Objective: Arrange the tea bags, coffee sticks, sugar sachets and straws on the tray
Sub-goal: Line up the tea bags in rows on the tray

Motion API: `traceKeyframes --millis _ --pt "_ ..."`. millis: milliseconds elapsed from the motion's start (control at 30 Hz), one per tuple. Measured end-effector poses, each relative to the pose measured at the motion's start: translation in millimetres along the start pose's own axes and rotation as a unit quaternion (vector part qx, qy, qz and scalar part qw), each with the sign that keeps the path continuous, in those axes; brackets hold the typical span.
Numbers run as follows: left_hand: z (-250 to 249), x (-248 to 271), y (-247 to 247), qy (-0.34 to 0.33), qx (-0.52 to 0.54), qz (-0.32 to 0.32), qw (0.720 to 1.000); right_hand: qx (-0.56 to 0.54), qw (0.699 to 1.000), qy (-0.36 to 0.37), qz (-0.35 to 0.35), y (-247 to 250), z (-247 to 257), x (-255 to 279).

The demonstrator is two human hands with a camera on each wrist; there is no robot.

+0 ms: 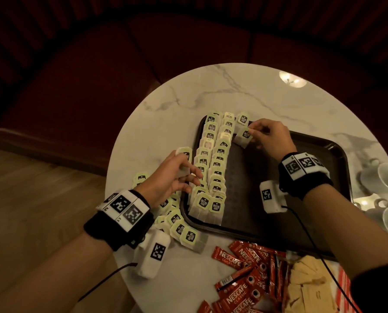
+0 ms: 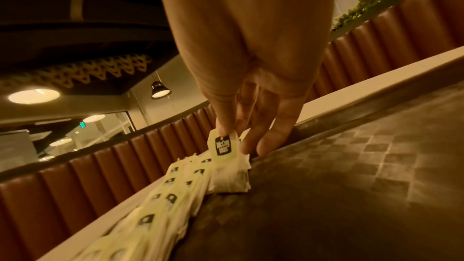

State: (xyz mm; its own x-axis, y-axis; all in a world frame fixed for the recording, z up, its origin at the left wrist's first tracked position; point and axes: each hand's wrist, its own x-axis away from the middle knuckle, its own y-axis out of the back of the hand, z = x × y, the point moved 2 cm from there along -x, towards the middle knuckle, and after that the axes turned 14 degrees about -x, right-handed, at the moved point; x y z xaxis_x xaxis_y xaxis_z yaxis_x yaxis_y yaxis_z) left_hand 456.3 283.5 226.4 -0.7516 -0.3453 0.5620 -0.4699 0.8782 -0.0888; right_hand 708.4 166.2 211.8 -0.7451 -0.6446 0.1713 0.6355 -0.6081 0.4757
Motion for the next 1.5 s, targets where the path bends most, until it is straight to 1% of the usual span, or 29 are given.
traceKeyframes --millis 133,267,333,433,567,600,667,733,800,833,867,900,967,1067,1167,1267,1400,1500 --pt "1 1 1 0.014 0.005 0.001 1.000 0.007 0.999 -0.014 -0.030 -3 -2 -21" --pt "3 3 -4 0.020 -0.028 0.004 0.999 0.026 0.998 -0.037 -0.036 -10 -3 -34" --pt "3 3 -6 0.021 -0.025 0.007 0.999 0.028 0.998 -0.049 -0.039 -14 -4 -35" --pt "1 2 -7 0.003 -0.012 0.006 1.000 0.028 0.996 -0.058 -0.053 -12 -4 -32" --pt "-2 2 -11 -0.036 0.005 0.002 0.999 -0.025 0.996 -0.047 -0.074 -3 8 -14" --pt "-2 2 -12 -0.042 0.011 0.002 0.999 -0.040 0.997 -0.035 -0.063 -3 15 -6" --pt "-3 2 -15 -0.051 0.021 0.005 0.998 -0.062 0.998 0.002 -0.008 -8 33 15" --pt "-3 1 -17 -0.057 0.020 0.013 0.998 -0.061 0.994 0.034 0.082 -16 53 39" --pt "-4 1 -18 -0.066 0.024 0.023 0.997 -0.042 0.981 0.048 0.185 -25 69 60" --pt "-4 2 -19 -0.071 0.031 0.027 0.997 -0.038 0.973 0.047 0.223 -28 73 67" --pt "-5 2 -19 -0.078 0.036 0.027 0.996 -0.038 0.968 0.047 0.243 -31 77 73" --pt "-6 3 -20 -0.085 0.035 0.024 0.995 -0.037 0.966 0.054 0.248 -32 81 77" --pt "-8 5 -21 -0.107 0.010 -0.002 0.994 -0.031 0.968 0.087 0.233 -31 89 82" --pt "-13 6 -20 -0.151 -0.040 -0.060 0.986 -0.024 0.967 0.129 0.218 -28 102 85" --pt "-16 7 -19 -0.179 -0.032 -0.088 0.979 0.000 0.967 0.144 0.208 -27 110 84" --pt "-17 6 -19 -0.183 -0.037 -0.085 0.979 -0.001 0.974 0.137 0.182 -25 111 80" --pt "-17 3 -18 -0.176 -0.051 -0.068 0.981 -0.039 0.970 0.139 0.195 -25 111 82" --pt "-18 2 -19 -0.172 -0.046 -0.071 0.981 -0.035 0.972 0.148 0.177 -26 111 83"
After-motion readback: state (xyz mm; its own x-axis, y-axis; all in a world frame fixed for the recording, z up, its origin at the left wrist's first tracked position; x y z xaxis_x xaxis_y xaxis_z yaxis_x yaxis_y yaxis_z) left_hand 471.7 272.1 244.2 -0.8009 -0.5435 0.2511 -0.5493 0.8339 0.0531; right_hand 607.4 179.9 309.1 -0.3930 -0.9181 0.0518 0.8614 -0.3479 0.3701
